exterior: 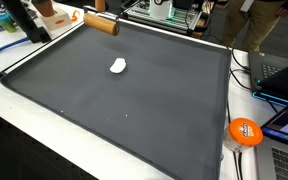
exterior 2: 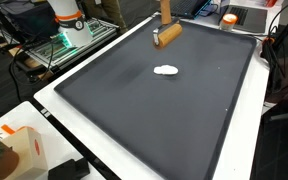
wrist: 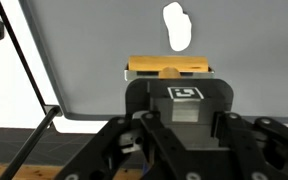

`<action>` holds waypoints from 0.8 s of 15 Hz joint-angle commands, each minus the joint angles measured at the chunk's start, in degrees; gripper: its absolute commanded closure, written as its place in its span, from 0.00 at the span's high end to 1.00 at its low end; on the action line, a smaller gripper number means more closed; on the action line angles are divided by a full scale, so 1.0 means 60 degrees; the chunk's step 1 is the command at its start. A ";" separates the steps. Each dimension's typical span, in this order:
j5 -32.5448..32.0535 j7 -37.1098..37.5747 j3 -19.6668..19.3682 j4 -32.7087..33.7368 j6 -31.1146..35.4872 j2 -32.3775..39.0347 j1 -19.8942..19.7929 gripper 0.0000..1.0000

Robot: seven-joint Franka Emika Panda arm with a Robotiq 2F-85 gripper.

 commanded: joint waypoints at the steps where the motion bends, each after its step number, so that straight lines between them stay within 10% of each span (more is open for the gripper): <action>1: -0.0186 0.0109 -0.0003 0.1172 -0.1055 0.0714 0.0210 0.22; 3: -0.0069 0.0130 -0.0035 0.1684 -0.1220 0.1052 0.0299 0.22; 4: -0.0027 0.0013 -0.0109 0.1036 -0.0796 0.0683 0.0312 0.47; 10: -0.0020 0.0015 -0.0117 0.1570 -0.0971 0.1096 0.0364 0.47; 11: -0.0020 0.0015 -0.0116 0.1575 -0.0976 0.1096 0.0364 0.22; 12: 0.0021 -0.0014 -0.0129 0.1718 -0.1164 0.1190 0.0361 0.22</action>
